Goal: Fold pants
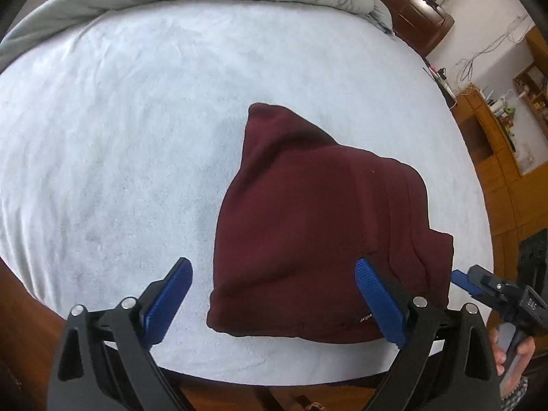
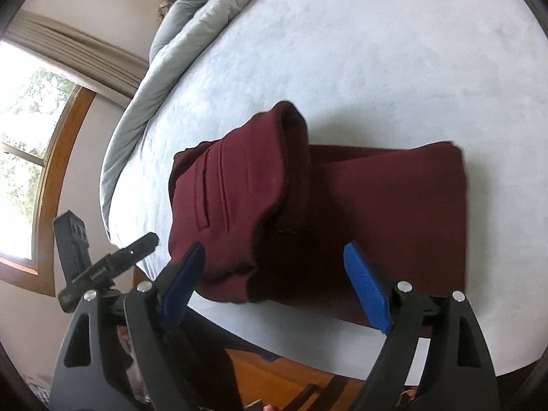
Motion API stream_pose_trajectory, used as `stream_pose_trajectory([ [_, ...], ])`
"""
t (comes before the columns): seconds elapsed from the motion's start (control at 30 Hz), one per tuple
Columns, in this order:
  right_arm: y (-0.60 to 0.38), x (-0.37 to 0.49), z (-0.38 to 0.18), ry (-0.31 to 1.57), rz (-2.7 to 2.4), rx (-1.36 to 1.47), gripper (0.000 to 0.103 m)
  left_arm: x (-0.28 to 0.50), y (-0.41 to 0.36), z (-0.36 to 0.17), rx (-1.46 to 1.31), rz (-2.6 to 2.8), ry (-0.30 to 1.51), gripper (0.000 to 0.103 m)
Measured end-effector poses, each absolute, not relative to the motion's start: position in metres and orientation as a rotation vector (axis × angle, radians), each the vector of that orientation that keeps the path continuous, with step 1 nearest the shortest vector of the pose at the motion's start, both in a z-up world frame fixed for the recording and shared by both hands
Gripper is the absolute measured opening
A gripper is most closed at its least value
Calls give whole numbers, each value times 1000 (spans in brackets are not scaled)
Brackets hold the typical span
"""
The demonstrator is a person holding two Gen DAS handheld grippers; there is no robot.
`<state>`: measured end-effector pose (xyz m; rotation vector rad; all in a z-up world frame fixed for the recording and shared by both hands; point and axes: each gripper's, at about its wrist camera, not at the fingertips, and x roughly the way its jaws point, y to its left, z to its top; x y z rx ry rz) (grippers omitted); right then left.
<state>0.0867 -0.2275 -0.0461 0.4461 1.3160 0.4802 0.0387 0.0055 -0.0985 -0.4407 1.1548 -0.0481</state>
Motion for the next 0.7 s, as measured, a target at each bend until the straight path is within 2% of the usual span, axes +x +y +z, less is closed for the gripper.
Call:
stream_pose_trajectory([
  [0.33,-202,98,-81,1437,481,497,81,47,-1,-107,-394,-78,1186,96],
  [0.53,-198,94,-98,1477,512,549,63,52,-2,-118,-385,-72,1213,96],
  [0.7,-198,92,-105,1471,542,625,34,56,0,-128,-383,-66,1246,96],
])
